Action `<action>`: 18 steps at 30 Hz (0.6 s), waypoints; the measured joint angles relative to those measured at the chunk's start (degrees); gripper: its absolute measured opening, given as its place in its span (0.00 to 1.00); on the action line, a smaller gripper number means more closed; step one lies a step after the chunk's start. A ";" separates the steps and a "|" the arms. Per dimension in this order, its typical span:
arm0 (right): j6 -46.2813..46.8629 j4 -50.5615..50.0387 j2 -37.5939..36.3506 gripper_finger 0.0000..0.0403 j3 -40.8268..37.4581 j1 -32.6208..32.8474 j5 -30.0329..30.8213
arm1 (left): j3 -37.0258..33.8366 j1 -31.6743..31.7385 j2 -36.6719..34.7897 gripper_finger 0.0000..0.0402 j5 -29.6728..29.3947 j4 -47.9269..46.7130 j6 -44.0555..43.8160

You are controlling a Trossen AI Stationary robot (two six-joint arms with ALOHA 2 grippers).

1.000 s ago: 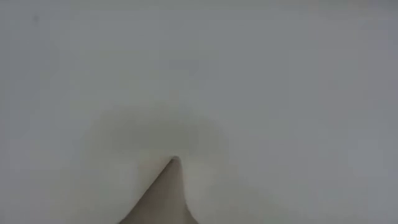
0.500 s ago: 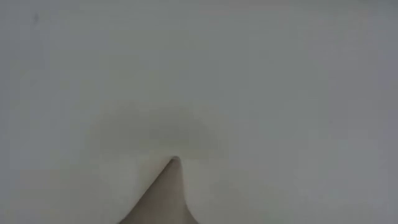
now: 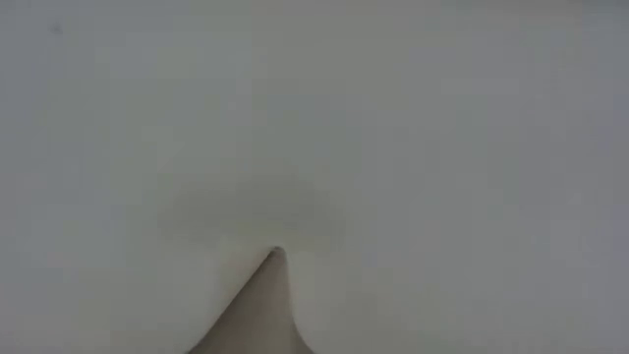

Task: Sort silverware
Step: Put the top spoon into the silverware tray

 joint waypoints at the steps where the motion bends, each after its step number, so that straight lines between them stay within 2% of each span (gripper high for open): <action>1: -1.32 -0.24 0.00 0.30 0.17 -1.74 -0.08 | -1.27 -0.43 0.24 0.46 -1.50 3.22 0.68; 3: -3.33 -2.60 0.12 0.30 0.41 -5.88 -0.06 | -2.76 -0.74 0.64 0.46 -3.82 5.51 1.82; 7: -6.09 -6.99 0.55 0.30 0.44 -12.13 0.19 | -3.78 -0.62 0.73 0.46 -4.39 5.02 2.39; 10: -8.44 -7.34 0.52 0.30 0.44 -13.86 -0.57 | -4.15 -0.60 0.79 0.46 -4.41 2.51 5.03; 14: -9.85 -7.58 1.60 0.30 0.44 -15.90 -5.86 | -4.15 0.44 0.73 0.46 -4.77 3.72 11.15; 18: -11.45 -5.05 4.66 0.30 0.44 -16.51 -6.17 | -4.15 1.33 0.73 0.46 -4.68 1.70 11.17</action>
